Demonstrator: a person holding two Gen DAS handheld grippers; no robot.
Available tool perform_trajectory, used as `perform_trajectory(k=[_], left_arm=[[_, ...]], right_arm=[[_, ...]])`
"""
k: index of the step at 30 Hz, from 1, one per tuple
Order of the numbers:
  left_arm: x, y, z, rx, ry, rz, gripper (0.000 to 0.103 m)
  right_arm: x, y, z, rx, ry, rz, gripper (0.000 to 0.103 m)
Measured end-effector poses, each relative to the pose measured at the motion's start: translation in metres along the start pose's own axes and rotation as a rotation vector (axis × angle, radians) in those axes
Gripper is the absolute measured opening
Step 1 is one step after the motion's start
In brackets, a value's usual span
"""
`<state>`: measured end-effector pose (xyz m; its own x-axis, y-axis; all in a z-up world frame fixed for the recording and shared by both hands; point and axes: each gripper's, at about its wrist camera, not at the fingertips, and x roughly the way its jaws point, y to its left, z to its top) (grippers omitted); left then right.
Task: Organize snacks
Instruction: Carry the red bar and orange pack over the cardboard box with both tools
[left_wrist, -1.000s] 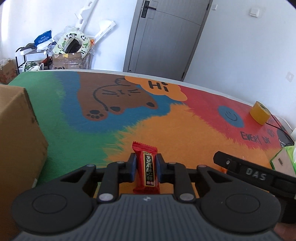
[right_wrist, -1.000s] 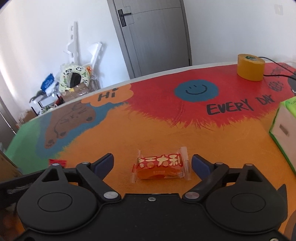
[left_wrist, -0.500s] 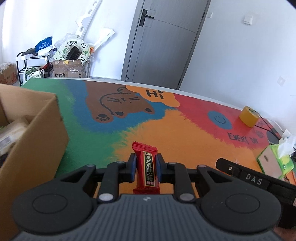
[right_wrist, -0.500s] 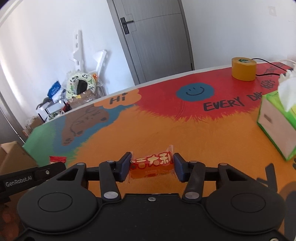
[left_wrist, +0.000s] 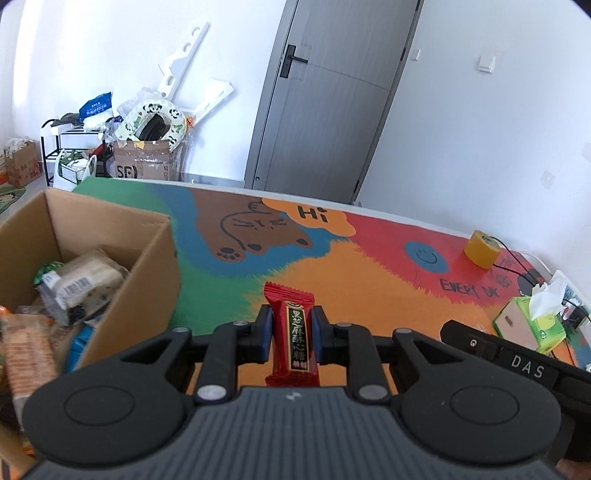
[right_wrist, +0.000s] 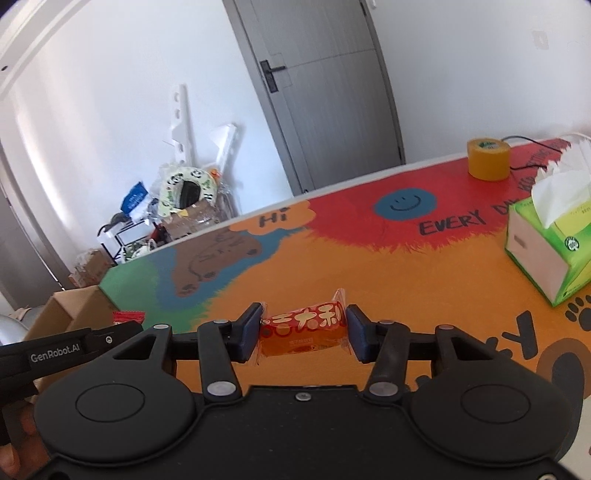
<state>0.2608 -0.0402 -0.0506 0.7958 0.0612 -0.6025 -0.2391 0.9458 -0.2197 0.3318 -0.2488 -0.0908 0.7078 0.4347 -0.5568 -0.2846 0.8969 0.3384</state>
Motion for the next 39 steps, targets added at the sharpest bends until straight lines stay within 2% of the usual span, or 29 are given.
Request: perform_trajectory(k=[12,26,39], left_arm=[[-0.038,0.025,0.010,-0.030,-0.064,0.020,0.020],[-0.069,0.068,0.021,-0.070,-0.122,0.054,0.021],[-0.090,0.113,0.027,-0.126,-0.160,0.135,0.021]], right_arm=[[-0.017,0.034,0.005,-0.042,-0.037,0.078,0.049],[-0.015,0.080,0.003,-0.096,-0.042,0.157,0.049],[-0.008,0.119,-0.003,-0.140,-0.024,0.259,0.049]])
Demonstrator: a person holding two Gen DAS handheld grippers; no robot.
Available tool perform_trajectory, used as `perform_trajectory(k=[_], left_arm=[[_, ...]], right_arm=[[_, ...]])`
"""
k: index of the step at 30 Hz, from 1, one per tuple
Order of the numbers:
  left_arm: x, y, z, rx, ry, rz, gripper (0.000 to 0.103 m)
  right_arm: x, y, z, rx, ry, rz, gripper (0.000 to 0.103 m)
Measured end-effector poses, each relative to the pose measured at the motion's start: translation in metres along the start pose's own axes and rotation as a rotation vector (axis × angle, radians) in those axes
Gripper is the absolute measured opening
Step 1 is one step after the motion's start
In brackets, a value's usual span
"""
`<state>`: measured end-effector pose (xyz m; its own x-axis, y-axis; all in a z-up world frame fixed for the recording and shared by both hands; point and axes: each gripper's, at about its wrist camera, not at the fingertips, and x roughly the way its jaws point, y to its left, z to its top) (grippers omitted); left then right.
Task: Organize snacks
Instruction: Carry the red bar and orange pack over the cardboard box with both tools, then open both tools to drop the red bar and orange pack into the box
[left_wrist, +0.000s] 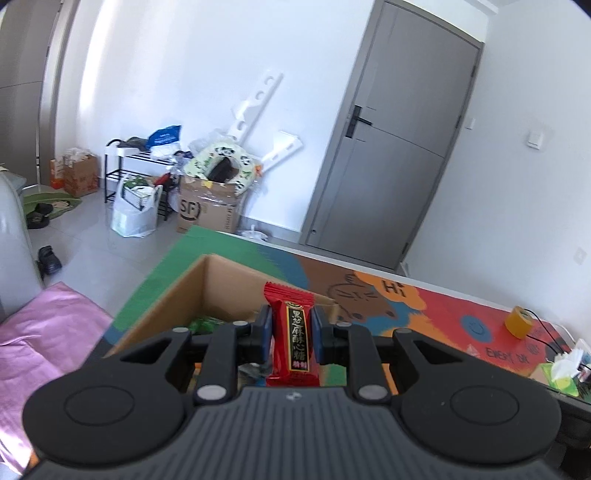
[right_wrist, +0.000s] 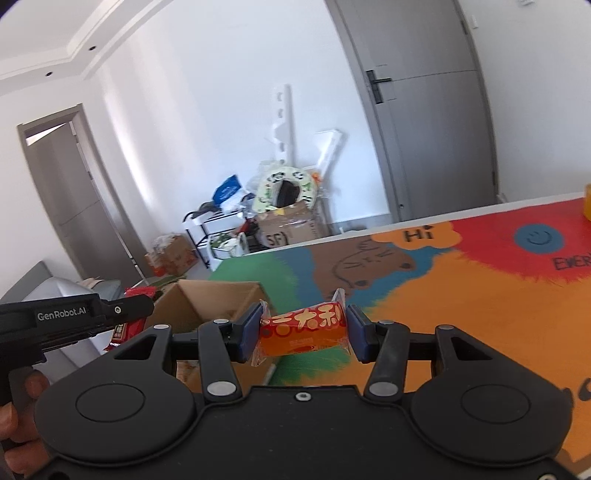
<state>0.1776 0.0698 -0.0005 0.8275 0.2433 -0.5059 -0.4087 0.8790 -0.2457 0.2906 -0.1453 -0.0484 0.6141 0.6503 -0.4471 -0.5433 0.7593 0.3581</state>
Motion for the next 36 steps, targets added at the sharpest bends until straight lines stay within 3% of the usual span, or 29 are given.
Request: perform_trajectory(k=[11,21,36], left_arm=[[0.024,0.043,0.007,-0.050,0.026,0.057,0.021],[0.058,0.061,0.011,-0.064,0.078,0.039,0.020],[0.037,0.076,0.015,-0.091,0.079,0.026,0.031]], right_arm=[[0.023,0.030,0.000,-0.023,0.032,0.048,0.049],[0.046,0.057,0.005,-0.049,0.048,0.056,0.049],[0.064,0.088,0.001,-0.076,0.086,0.104,0.049]])
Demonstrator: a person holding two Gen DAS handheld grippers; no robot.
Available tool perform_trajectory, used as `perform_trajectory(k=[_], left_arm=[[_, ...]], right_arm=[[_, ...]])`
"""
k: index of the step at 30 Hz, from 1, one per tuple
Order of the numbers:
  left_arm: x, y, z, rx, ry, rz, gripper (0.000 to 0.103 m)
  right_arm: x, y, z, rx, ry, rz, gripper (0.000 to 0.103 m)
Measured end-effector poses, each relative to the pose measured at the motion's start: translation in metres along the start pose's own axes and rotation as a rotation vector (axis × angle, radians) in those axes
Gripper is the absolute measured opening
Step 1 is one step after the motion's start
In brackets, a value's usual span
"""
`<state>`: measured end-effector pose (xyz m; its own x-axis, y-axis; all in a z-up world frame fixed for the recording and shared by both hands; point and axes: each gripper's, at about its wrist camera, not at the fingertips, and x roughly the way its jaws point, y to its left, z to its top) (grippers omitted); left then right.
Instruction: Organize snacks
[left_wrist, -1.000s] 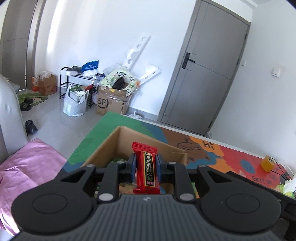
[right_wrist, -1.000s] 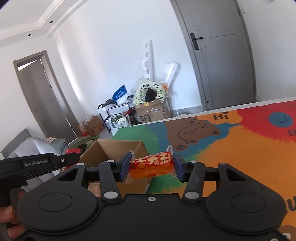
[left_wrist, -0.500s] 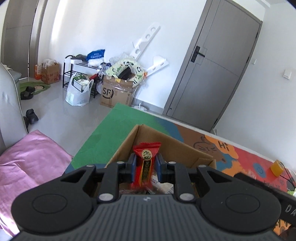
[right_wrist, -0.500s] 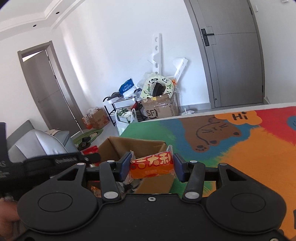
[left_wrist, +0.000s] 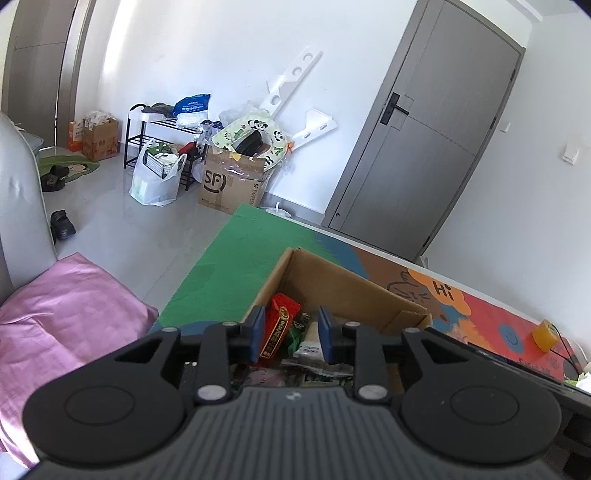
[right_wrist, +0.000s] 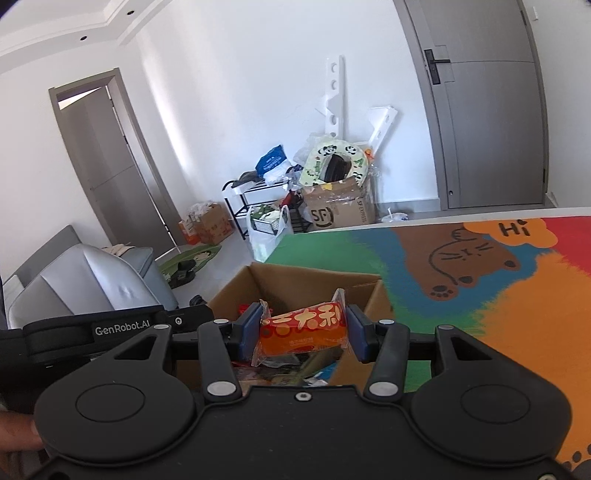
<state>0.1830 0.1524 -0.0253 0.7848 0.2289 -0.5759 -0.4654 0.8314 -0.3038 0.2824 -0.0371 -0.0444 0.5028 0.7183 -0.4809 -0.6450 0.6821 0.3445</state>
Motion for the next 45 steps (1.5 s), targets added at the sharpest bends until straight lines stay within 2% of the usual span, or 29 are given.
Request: perform_trajectory(k=[3,5,6,14,17,21,27,34,41,45], left_arm=[[-0.005,0.002,0.002,0.004,-0.007,0.007,0.037],[-0.008,0.002,0.002,0.006,-0.005,0.009,0.045],[-0.009,0.001,0.002,0.009,-0.005,0.012,0.049],[-0.019,-0.008,-0.004,0.030,-0.007,0.016,0.066],[-0.023,-0.012,-0.007,0.040,-0.008,0.011,0.070],[-0.031,-0.020,-0.011,0.061,-0.018,0.016,0.081],[-0.041,-0.027,-0.017,0.068,-0.021,0.022,0.086],[-0.056,-0.035,-0.025,0.088,-0.028,0.015,0.090],[-0.070,-0.044,-0.039,0.121,-0.018,-0.008,0.094],[-0.080,-0.049,-0.046,0.143,-0.013,-0.031,0.098]], right_arm=[[0.000,0.006,0.001,-0.014,0.003,0.024,0.054],[-0.002,0.006,0.000,-0.009,-0.004,0.032,0.066],[-0.005,0.005,0.001,-0.004,-0.012,0.026,0.068],[-0.025,-0.014,-0.003,0.044,-0.031,-0.025,0.068],[-0.034,-0.021,-0.006,0.061,-0.038,-0.035,0.069],[-0.045,-0.030,-0.010,0.093,-0.045,-0.029,0.072],[-0.064,-0.037,-0.014,0.104,-0.067,-0.050,0.076],[-0.085,-0.039,-0.022,0.112,-0.091,-0.067,0.085],[-0.109,-0.047,-0.032,0.131,-0.117,-0.095,0.102],[-0.124,-0.050,-0.037,0.142,-0.133,-0.115,0.103]])
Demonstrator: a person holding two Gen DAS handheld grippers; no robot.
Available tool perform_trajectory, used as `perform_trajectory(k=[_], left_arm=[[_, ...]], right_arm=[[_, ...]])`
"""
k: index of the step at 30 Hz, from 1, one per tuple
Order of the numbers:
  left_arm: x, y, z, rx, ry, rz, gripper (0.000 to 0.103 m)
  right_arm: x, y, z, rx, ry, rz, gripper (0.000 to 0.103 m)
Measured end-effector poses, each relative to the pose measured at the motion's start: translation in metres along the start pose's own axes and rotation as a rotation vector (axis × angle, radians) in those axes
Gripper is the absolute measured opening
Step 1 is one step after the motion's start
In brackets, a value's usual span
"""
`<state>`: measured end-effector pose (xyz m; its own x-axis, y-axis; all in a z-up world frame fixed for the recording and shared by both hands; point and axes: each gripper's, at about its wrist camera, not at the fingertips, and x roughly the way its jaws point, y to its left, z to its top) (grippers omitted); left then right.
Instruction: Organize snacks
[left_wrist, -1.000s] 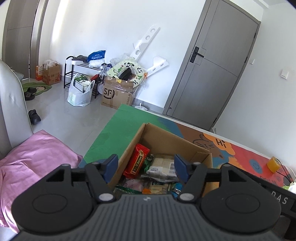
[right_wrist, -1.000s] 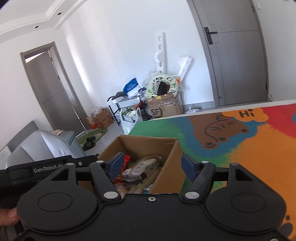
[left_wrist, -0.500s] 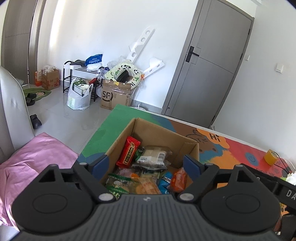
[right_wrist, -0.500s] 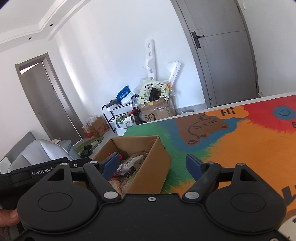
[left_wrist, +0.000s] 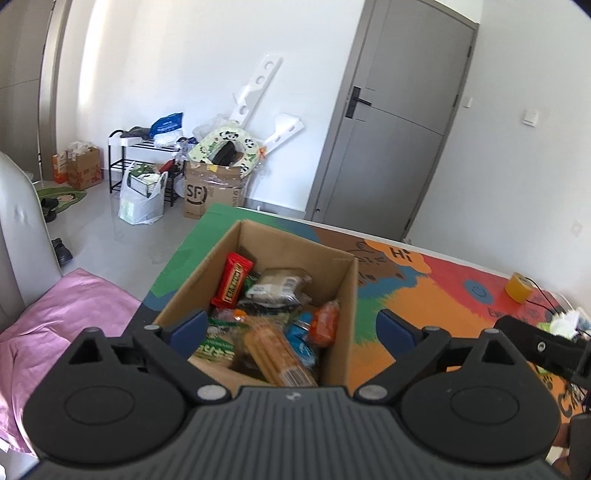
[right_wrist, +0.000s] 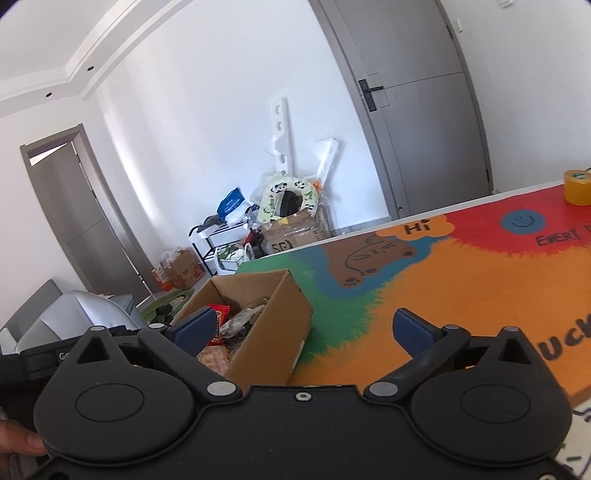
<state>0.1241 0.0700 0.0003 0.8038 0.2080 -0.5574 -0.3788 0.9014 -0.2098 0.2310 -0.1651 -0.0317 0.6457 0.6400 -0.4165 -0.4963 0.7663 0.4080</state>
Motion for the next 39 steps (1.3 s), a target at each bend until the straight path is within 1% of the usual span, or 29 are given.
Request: perform_trajectory(k=[8,11,15,20,27,35,39], left_arm=[[-0.022,-0.013,-0.011,0.048,-0.010,-0.035,0.100],[-0.030,-0.015,-0.016,0.060,-0.013,-0.031,0.101],[-0.039,-0.020,-0.020,0.081,-0.018,-0.044,0.102],[-0.049,-0.024,-0.023,0.100,-0.011,-0.058,0.103],[-0.064,-0.024,-0.029,0.113,-0.022,-0.057,0.103],[-0.078,-0.026,-0.030,0.130,-0.029,-0.071,0.103],[-0.080,-0.032,-0.032,0.166,-0.020,-0.072,0.103]], right_arm=[[-0.030,-0.006,-0.006,0.001,-0.025,-0.046,0.103],[-0.042,-0.008,-0.008,-0.003,-0.031,-0.056,0.103],[-0.057,-0.009,-0.010,-0.007,-0.028,-0.075,0.103],[-0.073,-0.009,-0.010,-0.022,-0.034,-0.097,0.103],[-0.091,-0.008,-0.013,-0.039,-0.047,-0.138,0.103],[-0.105,-0.009,-0.018,-0.048,-0.040,-0.145,0.103],[-0.112,-0.011,-0.019,-0.040,-0.039,-0.140,0.103]])
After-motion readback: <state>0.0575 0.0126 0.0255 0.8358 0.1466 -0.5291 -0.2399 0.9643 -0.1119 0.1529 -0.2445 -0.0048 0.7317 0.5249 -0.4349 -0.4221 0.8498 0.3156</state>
